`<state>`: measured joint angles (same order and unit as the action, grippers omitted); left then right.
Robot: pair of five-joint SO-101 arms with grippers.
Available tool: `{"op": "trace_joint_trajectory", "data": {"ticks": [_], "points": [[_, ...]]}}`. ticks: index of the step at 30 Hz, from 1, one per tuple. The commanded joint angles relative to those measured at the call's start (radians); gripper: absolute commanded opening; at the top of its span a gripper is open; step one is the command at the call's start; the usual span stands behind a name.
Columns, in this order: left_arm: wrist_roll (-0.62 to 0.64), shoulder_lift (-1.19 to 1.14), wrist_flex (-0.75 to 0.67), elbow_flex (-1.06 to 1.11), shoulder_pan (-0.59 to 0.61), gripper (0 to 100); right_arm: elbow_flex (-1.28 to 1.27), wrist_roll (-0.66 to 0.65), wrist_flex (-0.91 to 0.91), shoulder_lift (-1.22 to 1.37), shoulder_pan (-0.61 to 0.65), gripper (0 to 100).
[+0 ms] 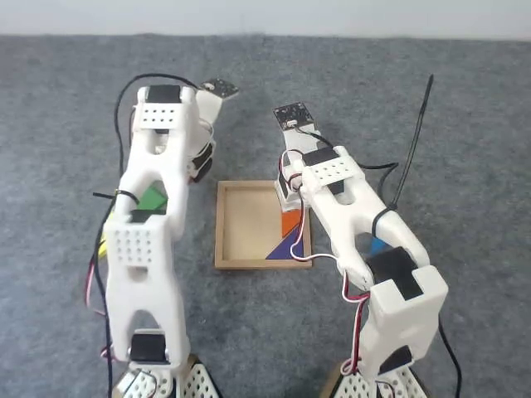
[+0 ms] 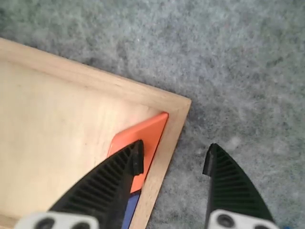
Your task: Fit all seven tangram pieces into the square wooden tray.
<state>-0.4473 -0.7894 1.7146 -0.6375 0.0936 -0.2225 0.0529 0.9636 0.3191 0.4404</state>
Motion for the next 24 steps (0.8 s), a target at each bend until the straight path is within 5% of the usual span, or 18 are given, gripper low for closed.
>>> {"op": "trace_joint_trajectory", "data": {"ticks": [1,9,18,24], "points": [[0.002,0.387,0.008,0.236,-0.055,1,0.008,-0.012,0.018,0.018,-0.005,22.7],[-0.057,0.884,-0.382,0.914,-0.192,1,0.003,-0.012,0.021,-0.015,-0.019,23.0],[-0.063,1.366,-0.703,1.391,-0.201,1,0.002,-0.011,0.090,-0.136,-0.074,23.0],[-0.063,1.562,-1.053,1.722,-0.212,1,0.002,-0.011,0.091,-0.145,-0.073,23.0]]}}
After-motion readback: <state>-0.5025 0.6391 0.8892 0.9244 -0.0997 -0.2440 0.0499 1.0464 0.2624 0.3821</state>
